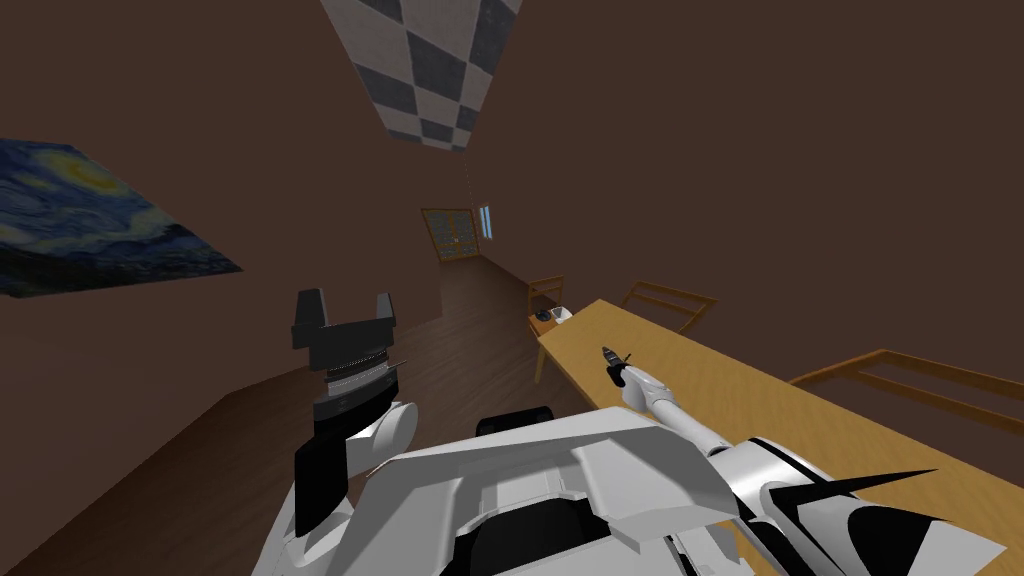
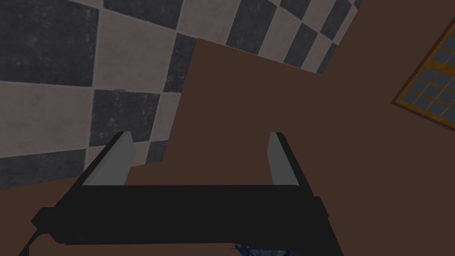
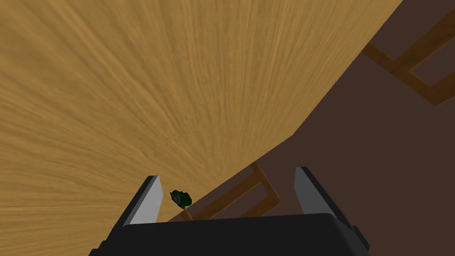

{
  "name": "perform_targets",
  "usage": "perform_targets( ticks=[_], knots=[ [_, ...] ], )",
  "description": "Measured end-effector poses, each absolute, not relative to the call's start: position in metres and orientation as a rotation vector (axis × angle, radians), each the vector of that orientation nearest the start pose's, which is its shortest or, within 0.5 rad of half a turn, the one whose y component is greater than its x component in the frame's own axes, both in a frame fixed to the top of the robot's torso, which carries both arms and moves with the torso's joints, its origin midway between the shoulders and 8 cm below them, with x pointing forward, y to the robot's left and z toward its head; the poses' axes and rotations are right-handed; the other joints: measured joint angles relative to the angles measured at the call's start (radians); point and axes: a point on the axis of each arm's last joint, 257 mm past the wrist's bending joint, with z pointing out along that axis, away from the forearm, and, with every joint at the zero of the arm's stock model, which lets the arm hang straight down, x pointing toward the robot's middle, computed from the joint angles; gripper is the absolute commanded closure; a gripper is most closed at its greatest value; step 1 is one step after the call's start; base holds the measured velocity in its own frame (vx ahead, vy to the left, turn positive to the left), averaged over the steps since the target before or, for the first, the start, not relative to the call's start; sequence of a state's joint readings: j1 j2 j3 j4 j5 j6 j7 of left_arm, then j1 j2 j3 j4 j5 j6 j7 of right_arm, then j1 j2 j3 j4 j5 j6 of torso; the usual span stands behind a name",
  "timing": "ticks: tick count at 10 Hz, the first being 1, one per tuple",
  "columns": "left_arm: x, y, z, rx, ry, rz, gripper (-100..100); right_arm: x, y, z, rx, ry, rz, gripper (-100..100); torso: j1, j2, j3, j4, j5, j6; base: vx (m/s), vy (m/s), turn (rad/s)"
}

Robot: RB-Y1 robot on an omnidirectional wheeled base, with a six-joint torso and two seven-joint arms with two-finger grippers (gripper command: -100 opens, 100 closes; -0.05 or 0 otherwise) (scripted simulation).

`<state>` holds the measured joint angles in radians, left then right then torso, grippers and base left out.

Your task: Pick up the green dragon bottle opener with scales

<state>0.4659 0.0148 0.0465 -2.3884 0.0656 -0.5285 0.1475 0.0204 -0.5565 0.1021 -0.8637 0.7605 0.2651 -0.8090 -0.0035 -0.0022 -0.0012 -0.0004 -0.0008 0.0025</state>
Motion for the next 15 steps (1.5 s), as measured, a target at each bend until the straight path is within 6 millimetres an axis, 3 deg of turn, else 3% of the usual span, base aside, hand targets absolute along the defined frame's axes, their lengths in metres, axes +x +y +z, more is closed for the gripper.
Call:
perform_targets(
  ticks=[4,8,10,15],
  knots=[
    [0.311,0.288,0.087,-0.585,0.434,-1.489,0,0.326,-0.610,-0.497,1.432,1.726,-0.131,-100,-0.001,0.000,0.000,0.000,0.000,0.000,0.025,-0.028,0.137],
    [0.311,0.288,0.087,-0.585,0.434,-1.489,0,0.273,-0.650,-0.511,1.441,1.767,-0.333,-100,-0.001,-0.002,-0.001,0.000,0.000,0.000,0.037,-0.036,0.102],
    [0.311,0.288,0.087,-0.585,0.434,-1.489,0,0.248,-0.654,-0.519,1.454,1.782,-0.401,-100,-0.001,-0.001,0.000,0.000,0.000,0.000,0.024,-0.028,0.069],
    [0.311,0.288,0.087,-0.585,0.434,-1.489,0,0.223,-0.667,-0.522,1.448,1.811,-0.500,-100,0.000,-0.001,0.000,0.000,0.000,0.000,0.022,-0.015,0.046]
  ],
)
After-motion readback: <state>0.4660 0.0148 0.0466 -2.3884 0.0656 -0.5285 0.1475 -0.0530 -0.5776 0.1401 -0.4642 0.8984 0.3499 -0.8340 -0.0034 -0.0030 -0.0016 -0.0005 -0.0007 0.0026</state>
